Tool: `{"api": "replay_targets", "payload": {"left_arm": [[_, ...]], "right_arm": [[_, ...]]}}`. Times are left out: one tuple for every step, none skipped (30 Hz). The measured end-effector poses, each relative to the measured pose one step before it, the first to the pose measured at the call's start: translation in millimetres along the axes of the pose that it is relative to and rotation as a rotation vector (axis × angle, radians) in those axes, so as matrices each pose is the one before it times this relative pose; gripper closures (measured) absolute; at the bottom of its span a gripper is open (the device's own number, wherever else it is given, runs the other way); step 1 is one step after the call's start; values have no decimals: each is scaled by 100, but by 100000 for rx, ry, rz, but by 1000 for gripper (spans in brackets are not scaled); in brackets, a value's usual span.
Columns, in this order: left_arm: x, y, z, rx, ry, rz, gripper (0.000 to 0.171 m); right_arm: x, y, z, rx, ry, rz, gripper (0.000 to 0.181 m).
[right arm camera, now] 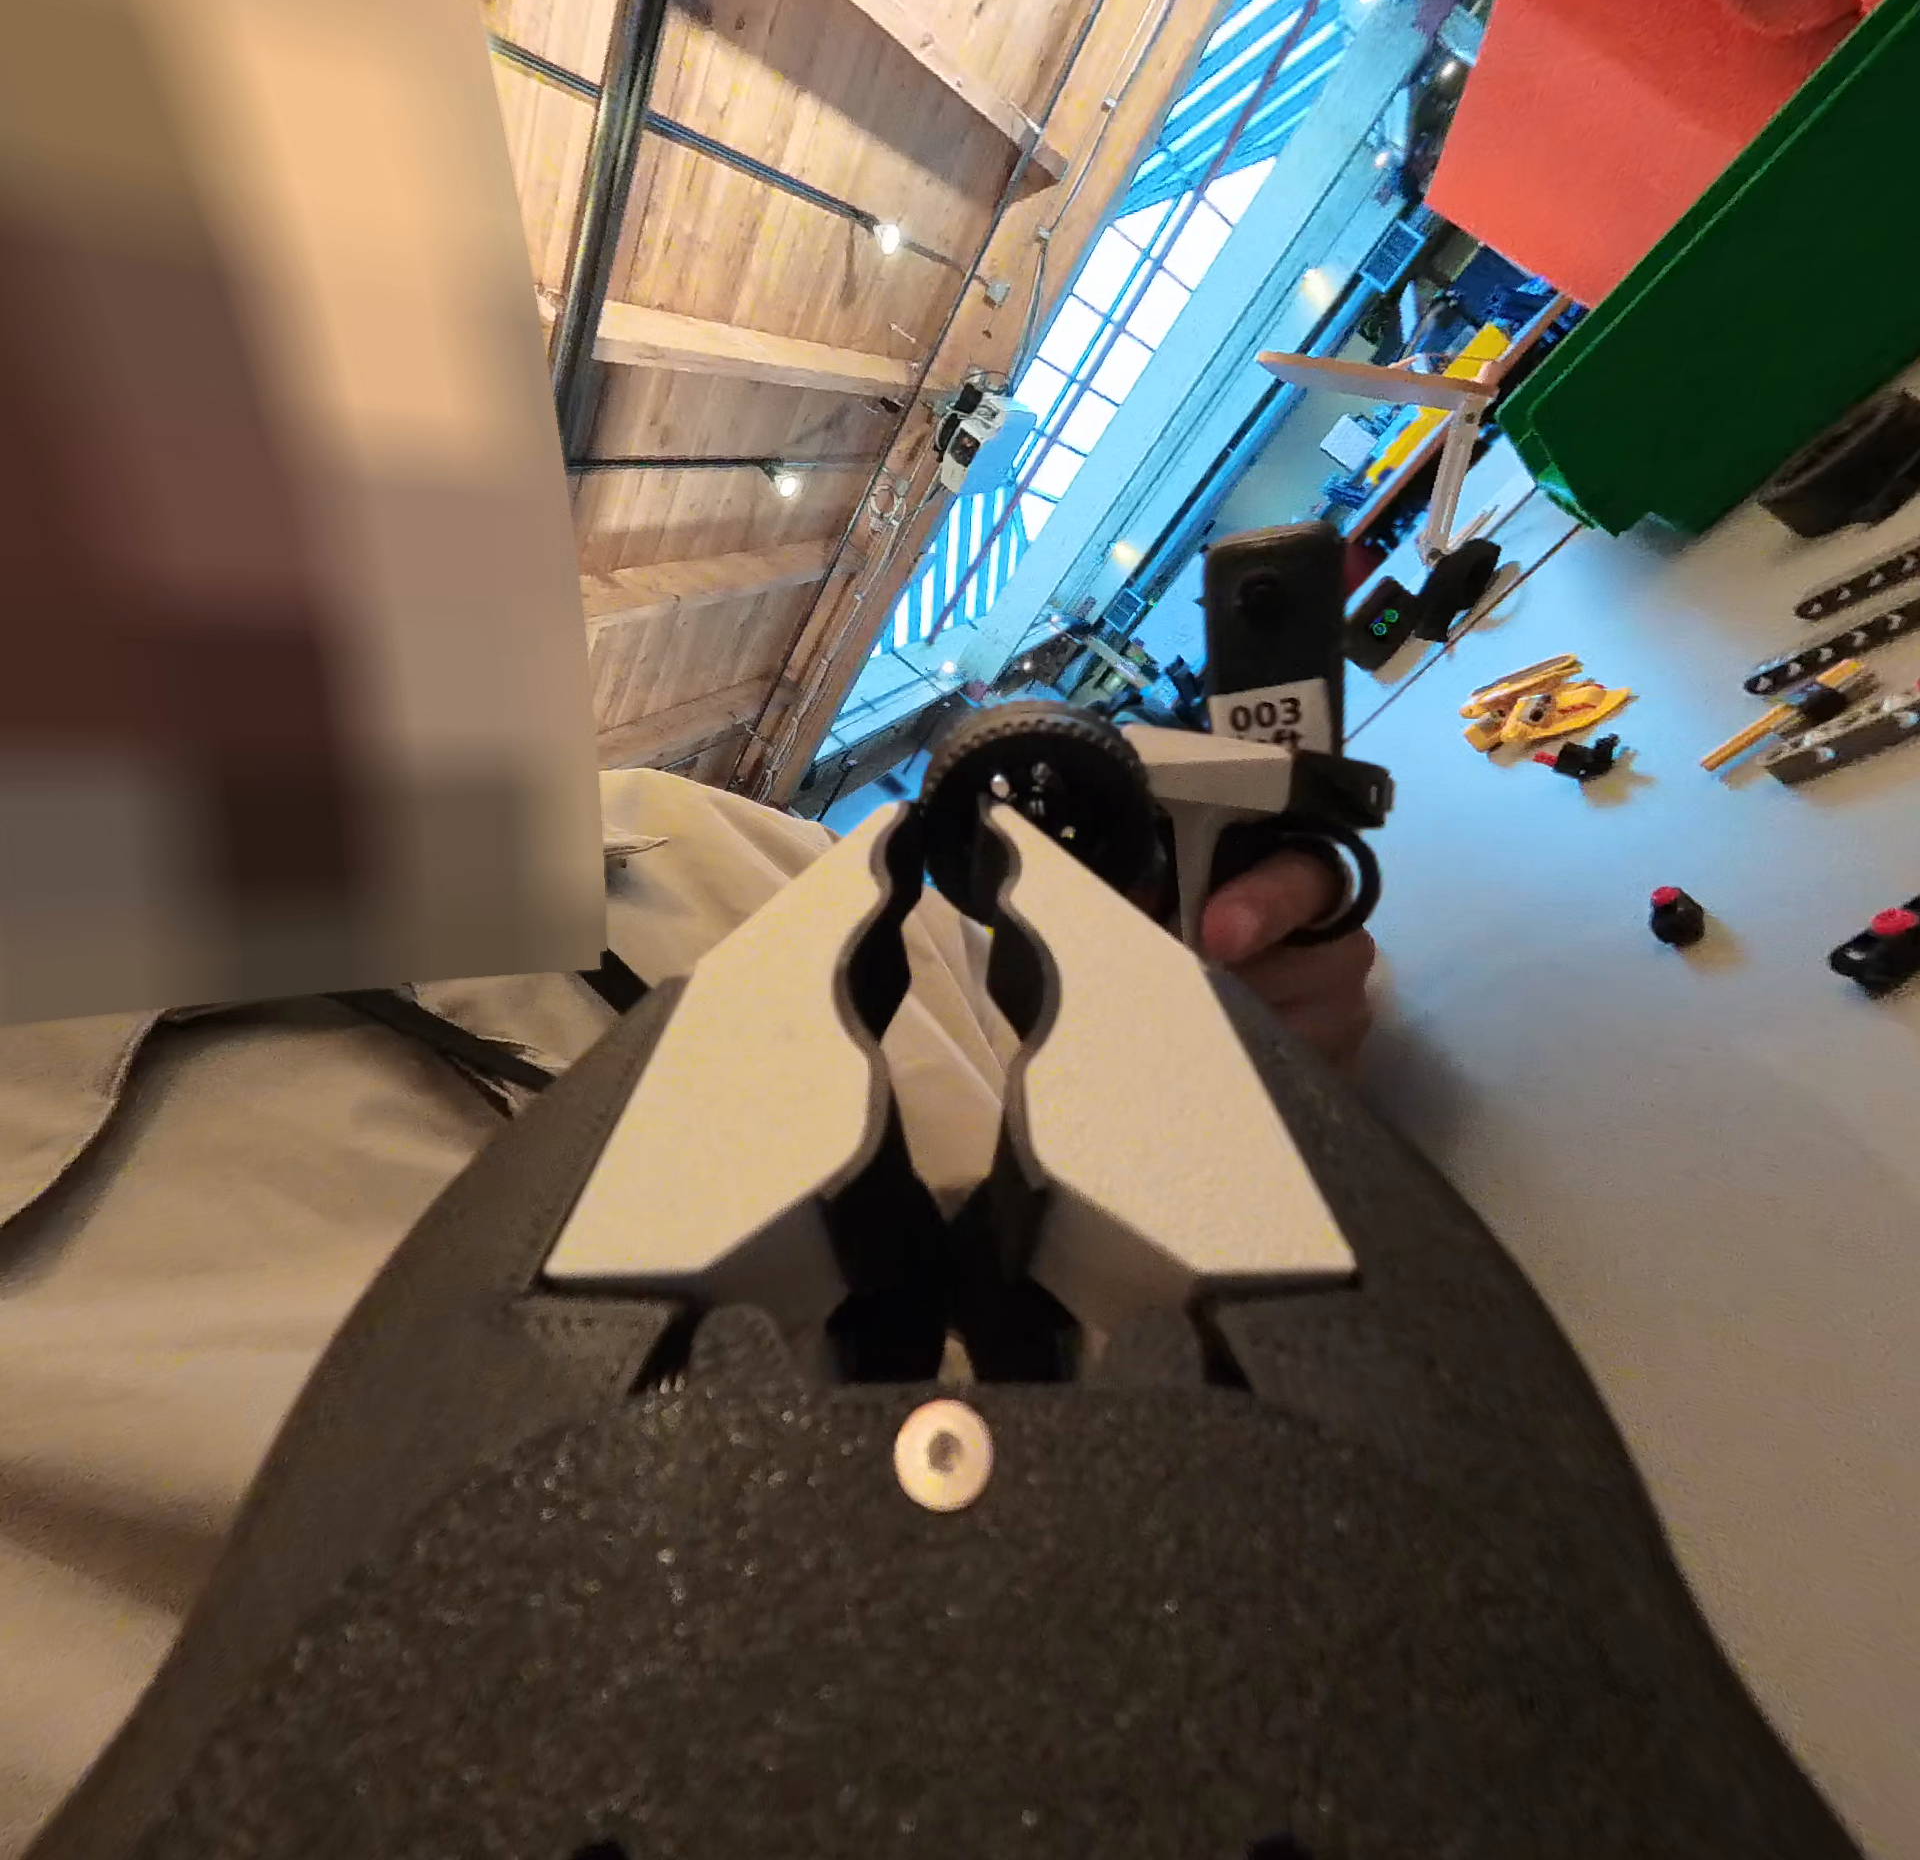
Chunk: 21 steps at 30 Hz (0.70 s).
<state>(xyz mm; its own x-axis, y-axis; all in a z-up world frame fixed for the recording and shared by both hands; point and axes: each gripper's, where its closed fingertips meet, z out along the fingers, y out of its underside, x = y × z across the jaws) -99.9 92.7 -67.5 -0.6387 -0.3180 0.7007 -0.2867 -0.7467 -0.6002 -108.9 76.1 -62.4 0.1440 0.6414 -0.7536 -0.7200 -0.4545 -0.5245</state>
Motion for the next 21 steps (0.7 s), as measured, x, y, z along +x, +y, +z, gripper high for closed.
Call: {"api": "replay_targets", "payload": {"left_arm": [[10,-85,-26,-84,-1068,1816,171],[-193,-174,-90,317,-2439,1876,171],[-681,-120,-177,-419,-5409,2219,171],[-379,-1,-138,-1206,-3100,2071,171],[123,80,-54,-1230,308,1309,163],[-52,281,0,-1956,-944,1494,147],[-161,278,2,-2141,-1895,2432,143],[16,141,10,-1465,-1031,2644,141],[164,71,8,-841,24,2610,140],[103,-6,-37,-470,-43,2054,142],[-1,47,-74,-790,-318,1393,145],[119,110,-38,-1162,379,1209,149],[101,92,-87,-1215,70,1577,151],[-178,25,-208,-1403,-1971,2238,148],[-418,47,-312,-1996,-3339,2737,137],[-287,139,-277,-2327,-2401,3123,131],[30,199,-95,-2102,-674,3340,129],[302,315,124,-2069,405,3506,128],[385,496,326,-2881,428,3715,128],[312,456,327,-2668,-234,3675,127],[161,270,204,-1497,-1290,3711,127]], "right_arm": [[-45,-34,-3,273,-1067,1527,172],[167,-126,-2,462,1603,-922,173],[818,-106,-117,-411,8209,-5615,173],[844,111,-101,-1974,9382,-7748,173],[423,75,-60,-1114,5762,-5668,174],[172,132,-30,-762,2466,-2203,173],[200,260,-10,-1154,860,972,173],[90,-72,-55,770,-424,1818,173],[-215,-45,-21,-22,-1628,765,173],[-243,3,47,-198,-1253,-260,173],[-89,162,113,-886,-462,-81,173],[-169,230,129,-1112,-1354,867,173],[-112,37,56,-114,-807,548,173],[122,-85,-69,263,1203,-1038,173],[-38,-162,-100,667,-57,-607,173],[-98,-119,-55,612,-971,707,173],[226,230,97,-1256,1306,9,173],[223,515,316,-2984,1749,-1224,173],[-334,398,384,-2361,-1890,-192,173],[-349,284,299,-1887,-2800,1392,173],[-50,206,129,-1223,-1416,1812,173]]}}
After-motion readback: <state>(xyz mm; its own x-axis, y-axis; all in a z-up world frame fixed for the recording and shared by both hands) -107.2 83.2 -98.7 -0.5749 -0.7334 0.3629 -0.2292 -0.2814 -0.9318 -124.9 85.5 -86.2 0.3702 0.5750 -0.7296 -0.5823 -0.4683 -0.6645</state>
